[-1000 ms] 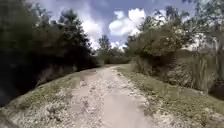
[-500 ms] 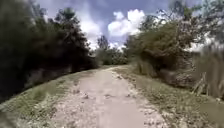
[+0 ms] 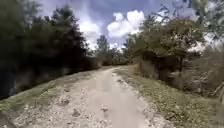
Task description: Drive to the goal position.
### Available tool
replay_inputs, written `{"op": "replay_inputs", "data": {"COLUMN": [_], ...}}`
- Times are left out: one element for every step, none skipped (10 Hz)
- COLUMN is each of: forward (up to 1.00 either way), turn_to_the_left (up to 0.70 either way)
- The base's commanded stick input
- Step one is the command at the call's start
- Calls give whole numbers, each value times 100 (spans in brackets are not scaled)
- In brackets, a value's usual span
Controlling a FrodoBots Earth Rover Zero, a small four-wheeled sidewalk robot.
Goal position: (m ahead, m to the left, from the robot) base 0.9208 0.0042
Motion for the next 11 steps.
{"op": "replay_inputs", "data": {"forward": [85, 85, 85, 85, 85, 85, 85, 85, 85, 85, 85], "turn_to_the_left": [0, 0, 0, 0, 0, 0, 0, 0, 0, 0, 0]}}
